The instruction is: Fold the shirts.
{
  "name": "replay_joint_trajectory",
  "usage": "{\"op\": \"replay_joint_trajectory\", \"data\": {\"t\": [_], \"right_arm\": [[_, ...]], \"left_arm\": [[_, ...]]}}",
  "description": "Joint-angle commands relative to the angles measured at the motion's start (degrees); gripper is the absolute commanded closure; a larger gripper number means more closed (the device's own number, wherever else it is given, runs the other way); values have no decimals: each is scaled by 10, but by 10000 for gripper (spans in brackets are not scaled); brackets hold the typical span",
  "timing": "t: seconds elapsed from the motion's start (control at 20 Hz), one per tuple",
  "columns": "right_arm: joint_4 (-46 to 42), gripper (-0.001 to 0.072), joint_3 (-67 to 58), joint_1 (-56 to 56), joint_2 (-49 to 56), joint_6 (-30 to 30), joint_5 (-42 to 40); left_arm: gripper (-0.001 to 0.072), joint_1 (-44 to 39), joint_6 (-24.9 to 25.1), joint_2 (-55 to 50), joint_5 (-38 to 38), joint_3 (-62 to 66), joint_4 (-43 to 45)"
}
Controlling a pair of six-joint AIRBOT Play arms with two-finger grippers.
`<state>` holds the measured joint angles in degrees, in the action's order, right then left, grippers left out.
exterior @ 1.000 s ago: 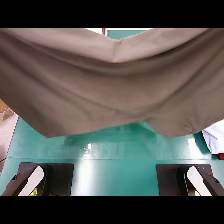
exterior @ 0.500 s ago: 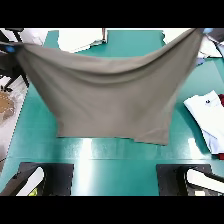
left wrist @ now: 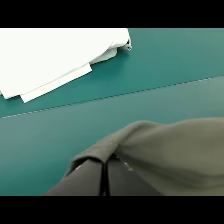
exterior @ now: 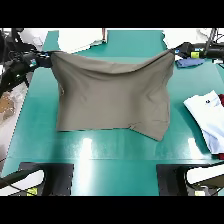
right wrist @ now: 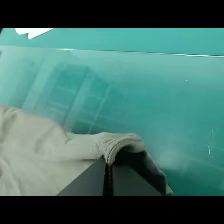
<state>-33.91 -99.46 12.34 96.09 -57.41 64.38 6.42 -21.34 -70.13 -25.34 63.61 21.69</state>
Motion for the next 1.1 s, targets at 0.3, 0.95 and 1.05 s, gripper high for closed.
{"op": "replay_joint_trajectory", "data": {"t": [0.3,0.95,1.05], "right_arm": [[-71,690,-24,-1,40,-28,127],[-124,690,303,20,-122,-15,72],[-133,690,340,23,-123,-15,69]], "left_arm": [[689,59,-23,-34,-202,14,105],[688,83,-108,-34,-428,-61,322],[688,83,-108,-37,-405,-74,323]]}}
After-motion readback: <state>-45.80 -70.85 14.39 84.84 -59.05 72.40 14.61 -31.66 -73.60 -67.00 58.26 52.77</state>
